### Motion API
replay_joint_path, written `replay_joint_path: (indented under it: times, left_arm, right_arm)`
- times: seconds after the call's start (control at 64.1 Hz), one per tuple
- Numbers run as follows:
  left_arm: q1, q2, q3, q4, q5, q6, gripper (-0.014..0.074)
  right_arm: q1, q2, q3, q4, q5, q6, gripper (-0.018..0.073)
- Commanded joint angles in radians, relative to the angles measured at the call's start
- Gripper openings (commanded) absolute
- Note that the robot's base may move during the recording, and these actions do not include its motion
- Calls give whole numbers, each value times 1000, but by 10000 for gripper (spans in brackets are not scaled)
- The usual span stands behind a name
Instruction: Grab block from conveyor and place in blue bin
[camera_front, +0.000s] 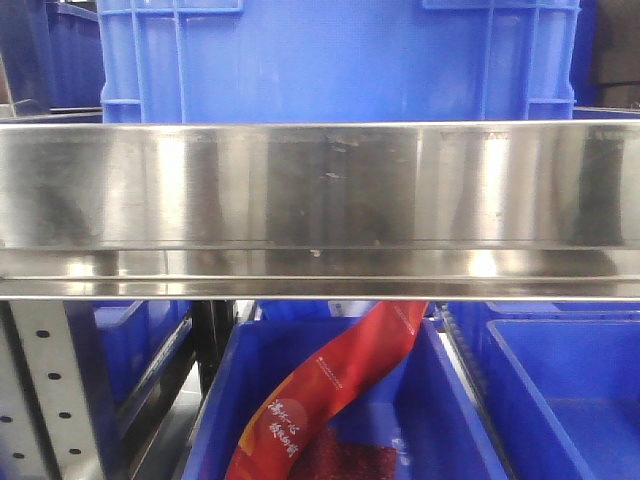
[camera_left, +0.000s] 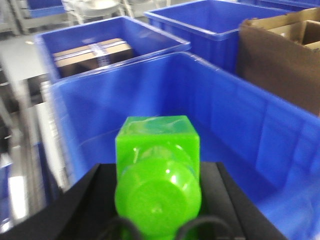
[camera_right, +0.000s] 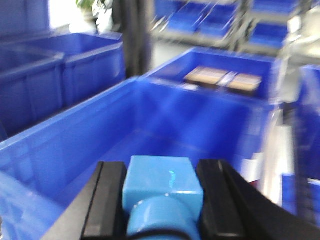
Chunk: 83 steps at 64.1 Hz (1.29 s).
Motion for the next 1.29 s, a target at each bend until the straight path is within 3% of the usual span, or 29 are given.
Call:
replay_joint_path:
  times: [0.0, 0.234, 0.328, 0.374, 0.562, 0.686, 0.827, 0.951, 1.061, 1.185, 1.279]
  left_arm:
    - [-15, 89, -60, 0, -16, -1, -111]
    - [-15, 238, -87, -9, -25, -1, -103]
    - [-15, 264, -87, -11, -28, -1, -23]
    - [-15, 273, -87, -14, -30, -1, 50]
    - [-15, 279, -89, -20, -51, -1, 477]
    - [-15, 276, -89, -20, -51, -1, 612]
    - [-15, 241, -89, -21, -2, -1, 583]
    - [-15, 186, -89, -21, 61, -1, 459]
    - [-15, 119, -89, -17, 116, -1, 185]
    - [-15, 25, -76, -10, 173, -1, -107]
    - [-15, -60, -5, -10, 163, -1, -110]
  right_arm:
    - [10, 91, -47, -3, -30, -8, -154]
    - [10, 268, -80, -3, -54, -8, -153]
    - [10, 298, -80, -3, -65, -8, -94]
    - [10, 305, -80, -3, -65, -8, -34]
    - [10, 312, -87, -3, -63, -8, 452]
    - [10, 312, -112, -3, -39, -8, 561]
    - [10, 273, -116, -3, -13, -8, 458]
    - [10, 211, -114, -3, 39, -8, 128]
    - [10, 136, -90, -3, 42, -8, -168]
    - [10, 22, -28, -3, 31, -8, -159]
    - [10, -84, 63, -3, 0, -8, -159]
